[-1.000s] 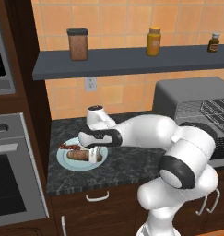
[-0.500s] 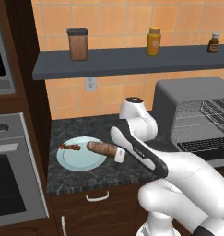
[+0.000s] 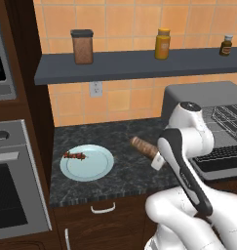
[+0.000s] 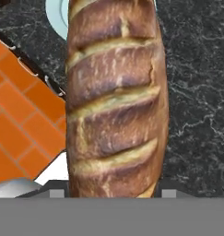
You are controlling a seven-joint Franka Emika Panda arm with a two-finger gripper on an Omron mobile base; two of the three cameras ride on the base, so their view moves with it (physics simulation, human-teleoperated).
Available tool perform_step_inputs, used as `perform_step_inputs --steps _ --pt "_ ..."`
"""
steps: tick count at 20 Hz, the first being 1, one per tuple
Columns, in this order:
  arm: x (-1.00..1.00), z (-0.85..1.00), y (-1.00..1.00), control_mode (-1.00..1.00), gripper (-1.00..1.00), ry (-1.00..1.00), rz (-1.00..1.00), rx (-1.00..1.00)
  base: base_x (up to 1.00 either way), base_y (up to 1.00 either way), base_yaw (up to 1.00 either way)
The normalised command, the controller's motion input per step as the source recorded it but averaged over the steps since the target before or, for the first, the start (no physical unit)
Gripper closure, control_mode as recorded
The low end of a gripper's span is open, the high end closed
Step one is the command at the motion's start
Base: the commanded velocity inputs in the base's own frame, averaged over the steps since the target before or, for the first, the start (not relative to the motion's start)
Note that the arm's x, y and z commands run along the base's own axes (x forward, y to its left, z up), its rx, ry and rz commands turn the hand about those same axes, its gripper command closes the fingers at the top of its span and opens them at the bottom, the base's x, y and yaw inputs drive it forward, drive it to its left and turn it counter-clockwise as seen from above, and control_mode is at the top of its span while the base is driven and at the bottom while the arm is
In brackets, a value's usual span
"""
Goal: Pick up the kebab skewer and baguette bread, and place them inside the toaster oven. Close the toaster oven door and start by setting the timer.
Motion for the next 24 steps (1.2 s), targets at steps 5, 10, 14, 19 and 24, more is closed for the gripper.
perform_step_inputs --steps 5,10,14,19,24 --pt "-0.12 0.31 -1.0 -1.0 1.0 0.02 -0.22 0.0 0.0 0.0 0.0" --pt "-0.23 0.05 -1.0 -1.0 1.0 0.0 -0.22 0.0 0.0 0.0 0.0" --pt "0.0 0.0 -1.0 -1.0 1.0 0.01 -0.25 0.0 0.0 0.0 0.0" --pt "0.03 -0.1 -0.9 -1.0 1.0 0.02 -0.24 -0.01 0.0 0.0 0.0" --pt "0.13 -0.05 -0.78 -1.0 1.0 0.04 -0.21 -0.01 0.0 0.0 0.0"
